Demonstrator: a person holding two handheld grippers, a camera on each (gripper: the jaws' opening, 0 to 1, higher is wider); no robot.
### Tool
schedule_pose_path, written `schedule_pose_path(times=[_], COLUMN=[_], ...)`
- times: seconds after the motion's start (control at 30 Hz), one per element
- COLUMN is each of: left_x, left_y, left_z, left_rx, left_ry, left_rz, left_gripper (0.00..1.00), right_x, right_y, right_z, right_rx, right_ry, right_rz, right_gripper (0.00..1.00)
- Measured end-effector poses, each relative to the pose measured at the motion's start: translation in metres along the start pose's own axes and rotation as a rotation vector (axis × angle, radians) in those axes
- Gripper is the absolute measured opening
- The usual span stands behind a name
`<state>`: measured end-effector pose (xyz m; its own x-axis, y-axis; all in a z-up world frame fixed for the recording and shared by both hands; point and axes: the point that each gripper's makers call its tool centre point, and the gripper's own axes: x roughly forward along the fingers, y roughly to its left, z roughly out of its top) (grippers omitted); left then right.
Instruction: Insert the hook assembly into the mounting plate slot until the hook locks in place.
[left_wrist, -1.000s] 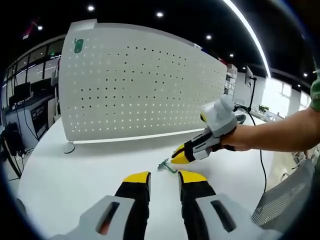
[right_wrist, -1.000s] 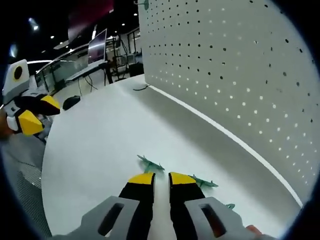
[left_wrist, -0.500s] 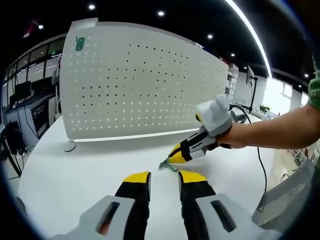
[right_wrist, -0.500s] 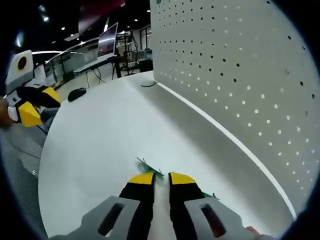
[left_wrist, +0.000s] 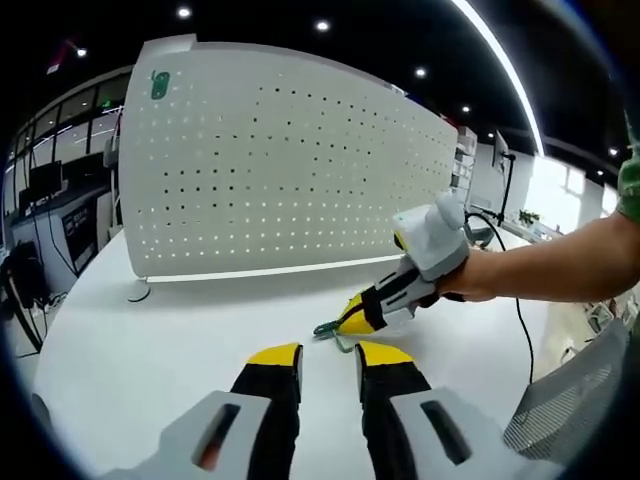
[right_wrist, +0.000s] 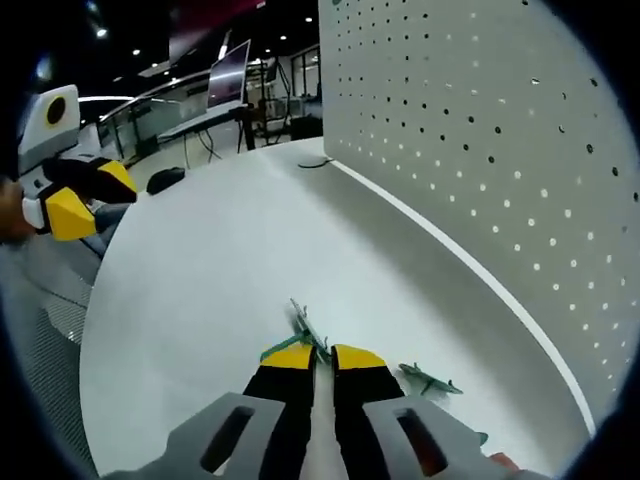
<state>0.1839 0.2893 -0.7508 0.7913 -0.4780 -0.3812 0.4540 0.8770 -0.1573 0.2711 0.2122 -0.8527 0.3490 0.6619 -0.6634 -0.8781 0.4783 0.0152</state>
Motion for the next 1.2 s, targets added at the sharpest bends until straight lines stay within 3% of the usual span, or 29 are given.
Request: schedule_pose_path(times=[0.37, 0.73, 1.2], left_x=[0.001, 0.001, 0.002], left_y=[0.0, 0.0, -0.005], left_z=[-0.002, -0.002, 0.0], left_rx=[0.001, 0.001, 0.016], left_ry=[0.007, 0.007, 0.004], left_rz=[-0.003, -0.003, -0.018], left_gripper=[0.22, 0.22, 0.22], right_x=[0.001, 0.0, -0.02], right_y=[0.003, 0.005, 0.006], right_z=[0.002, 0.003, 0.022], right_rx=[-0.042, -0.004, 0.002], right_ry=[-0.023, -0.021, -0.041], right_rz=[0.001, 0.013, 0.005], right_gripper=[0.02, 0.0, 0.0])
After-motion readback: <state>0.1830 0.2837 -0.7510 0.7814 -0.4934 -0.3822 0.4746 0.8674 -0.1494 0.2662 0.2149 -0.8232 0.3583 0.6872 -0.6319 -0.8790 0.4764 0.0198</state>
